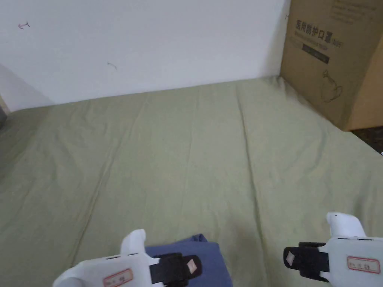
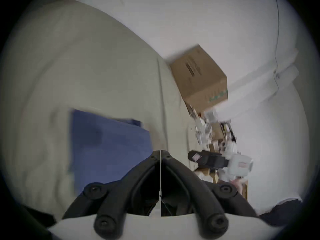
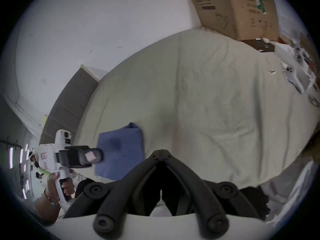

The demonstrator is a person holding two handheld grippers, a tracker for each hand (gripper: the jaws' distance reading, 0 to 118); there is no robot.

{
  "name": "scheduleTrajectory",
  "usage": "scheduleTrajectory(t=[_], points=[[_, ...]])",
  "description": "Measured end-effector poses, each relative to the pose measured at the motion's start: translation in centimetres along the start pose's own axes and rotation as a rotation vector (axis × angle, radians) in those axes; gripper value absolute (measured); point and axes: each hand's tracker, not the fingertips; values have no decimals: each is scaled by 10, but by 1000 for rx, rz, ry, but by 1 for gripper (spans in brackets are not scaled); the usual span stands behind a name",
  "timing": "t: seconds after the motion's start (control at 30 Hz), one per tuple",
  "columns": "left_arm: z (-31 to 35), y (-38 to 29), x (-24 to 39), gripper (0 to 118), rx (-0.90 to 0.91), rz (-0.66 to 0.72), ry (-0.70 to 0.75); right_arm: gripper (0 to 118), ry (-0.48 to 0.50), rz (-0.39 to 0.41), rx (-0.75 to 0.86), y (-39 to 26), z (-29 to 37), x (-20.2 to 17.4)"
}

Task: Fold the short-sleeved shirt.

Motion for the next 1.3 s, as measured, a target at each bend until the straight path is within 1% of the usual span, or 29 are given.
scheduleTrajectory(t=[0.03, 0.07, 0.17, 0.23, 0.3, 0.37, 0.4, 0.43, 0.47, 0.5, 0.53, 0.57, 0.6, 0.63, 0.67, 0.7, 0.73, 0.77, 0.8, 0.87, 0.97, 1.0, 1.03, 1.1, 1.13, 1.23, 1.27, 1.3], points=[[22, 1, -7, 1, 48, 16, 13, 0, 43, 5, -19, 0, -10, -5], [39, 7, -17, 1, 86, 42, 27, 0, 55, 7, -50, 1, -21, -12], [92, 9, -44, 1, 153, 111, 85, 0, 132, 55, -128, 3, -67, -34], [107, 10, -62, 1, 173, 130, 142, 0, 175, 63, -186, 5, -98, -48], [119, 7, -77, 1, 175, 154, 167, 0, 264, 43, -238, 4, -126, -56], [122, 6, -90, 1, 171, 173, 149, 0, 364, 26, -303, 7, -153, -53], [123, 3, -96, 1, 169, 208, 118, 0, 389, 43, -353, 6, -164, -50], [123, 2, -102, 1, 164, 229, 126, 0, 375, 78, -366, 6, -171, -46], [120, 0, -102, 1, 158, 231, 135, 0, 334, 121, -368, 6, -175, -40], [116, 0, -103, 1, 149, 229, 142, 0, 294, 128, -375, 7, -180, -28], [113, 0, -106, 1, 133, 227, 147, 0, 293, 107, -392, 8, -183, -16], [110, 1, -109, 6, 120, 228, 146, 0, 369, -10, -396, 10, -183, 1], [106, 3, -113, 16, 103, 235, 136, 0, 435, -114, -379, 12, -181, 13], [101, 3, -117, 32, 96, 247, 117, 0, 408, -129, -356, 11, -176, 22], [97, 3, -119, 58, 97, 250, 98, 0, 342, -93, -339, 12, -173, 27], [93, 2, -121, 80, 105, 247, 92, 0, 330, -75, -345, 13, -172, 33], [88, 2, -123, 105, 104, 239, 88, 0, 341, -80, -351, 11, -170, 38], [82, 3, -126, 118, 94, 236, 74, 0, 349, -93, -360, 8, -169, 42], [74, 4, -131, 115, 80, 247, 54, 0, 366, -112, -370, 7, -169, 45], [59, 7, -141, 118, 49, 273, 14, 0, 372, -118, -371, 6, -170, 48], [32, 4, -150, 118, -3, 261, -41, 0, 379, -130, -373, 3, -169, 45], [28, 14, -177, 118, -36, 281, -47, 0, 380, -129, -374, 3, -169, 46], [19, 13, -185, 118, -63, 300, -81, 0, 382, -127, -373, 2, -170, 45], [0, 11, -197, 118, -104, 330, -192, 0, 383, -125, -375, 1, -169, 46], [-14, 14, -183, 118, -107, 344, -262, 0, 379, -113, -374, 0, -166, 44], [-41, 8, -191, 116, -161, 458, -410, 0, 358, -46, -365, -3, -163, 36], [-50, 7, -187, 107, -185, 450, -418, 0, 356, -41, -364, -4, -162, 35], [-55, 7, -185, 83, -186, 409, -396, 0, 354, -40, -362, -4, -164, 35]])
